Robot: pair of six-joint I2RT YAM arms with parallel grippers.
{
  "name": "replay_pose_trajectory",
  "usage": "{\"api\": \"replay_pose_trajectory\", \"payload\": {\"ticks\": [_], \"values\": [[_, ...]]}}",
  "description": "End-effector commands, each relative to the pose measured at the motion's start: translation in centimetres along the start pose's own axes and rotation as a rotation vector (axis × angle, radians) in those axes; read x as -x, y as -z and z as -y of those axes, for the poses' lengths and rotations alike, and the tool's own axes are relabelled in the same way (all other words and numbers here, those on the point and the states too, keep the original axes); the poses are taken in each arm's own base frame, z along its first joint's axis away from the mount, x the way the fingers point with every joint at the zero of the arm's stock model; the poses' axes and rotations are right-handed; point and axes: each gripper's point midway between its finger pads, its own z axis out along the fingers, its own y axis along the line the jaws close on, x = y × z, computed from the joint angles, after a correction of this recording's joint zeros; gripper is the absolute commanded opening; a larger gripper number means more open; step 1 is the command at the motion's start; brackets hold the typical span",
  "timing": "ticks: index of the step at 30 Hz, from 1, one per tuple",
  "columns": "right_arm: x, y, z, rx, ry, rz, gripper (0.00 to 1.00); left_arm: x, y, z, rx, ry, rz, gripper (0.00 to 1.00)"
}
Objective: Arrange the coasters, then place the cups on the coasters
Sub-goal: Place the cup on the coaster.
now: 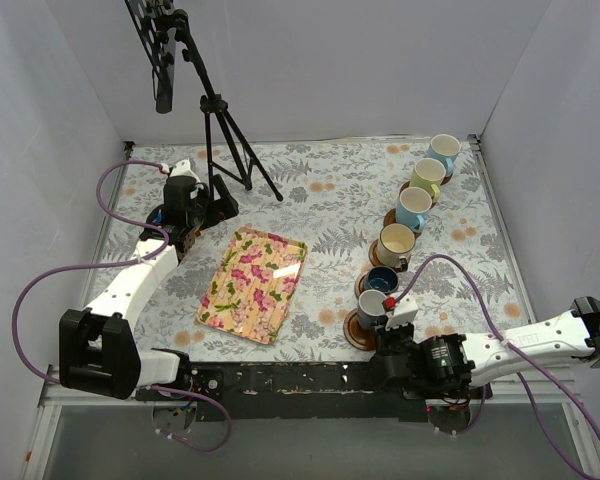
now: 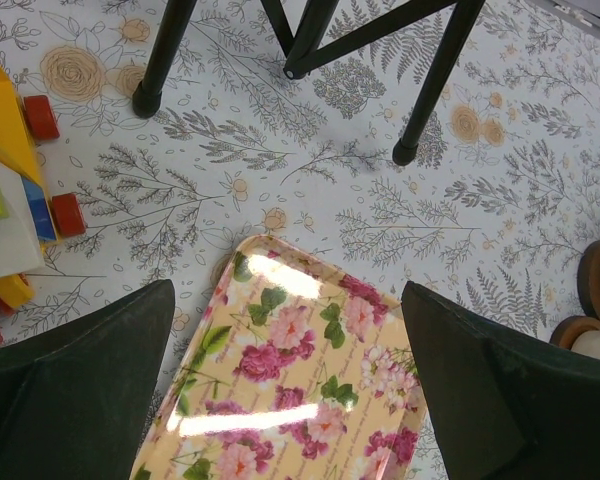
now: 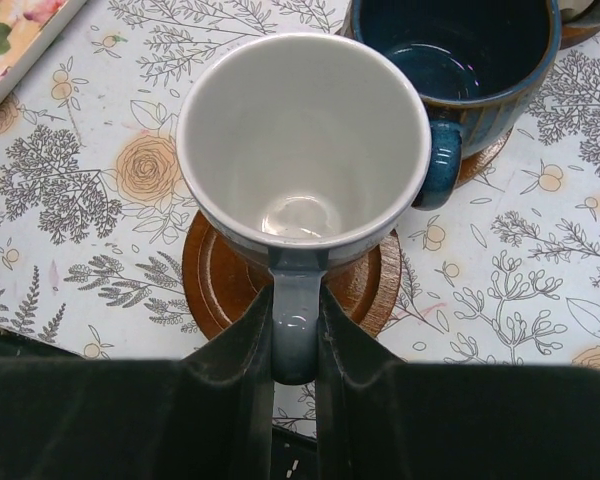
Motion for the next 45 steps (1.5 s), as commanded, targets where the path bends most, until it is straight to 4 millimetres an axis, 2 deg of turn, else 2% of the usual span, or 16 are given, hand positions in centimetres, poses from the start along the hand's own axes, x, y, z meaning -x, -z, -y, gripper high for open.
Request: {"api": "replay_pose_trajectory", "payload": {"ticks": [1, 9, 22, 32, 44, 45], "values": [[0.6, 1.3, -2.9, 0.141, 0.055, 0.064, 0.01, 0.1, 0.3, -0.1, -0.012, -0.011, 0.009, 0.98], [-0.4, 1.2, -2.6, 0.116, 0.090, 0.031, 0.01, 0.2, 0.3, 0.0, -0.018, -0.012, 0.008, 0.98], [-0.8, 1.9, -3.0, 0.137, 0.100, 0.013, 0.01, 0.1, 0.2, 0.0, -0.020, -0.013, 0.004, 0.98], [-0.8, 2.3, -2.5, 0.104, 0.093, 0.022, 0.01, 0.1, 0.1, 0.1, -0.025, -0.011, 0.001, 0.98], [-1.4, 2.4, -3.4, 0.175, 0.105, 0.024, 0.01, -0.1, 0.0, 0.1, -0.030, -0.009, -0.007, 0.98], [-1.5, 2.4, -3.5, 0.181, 0.105, 0.023, 0.01, -0.4, 0.0, 0.6, -0.057, -0.009, -0.021, 0.98]]}}
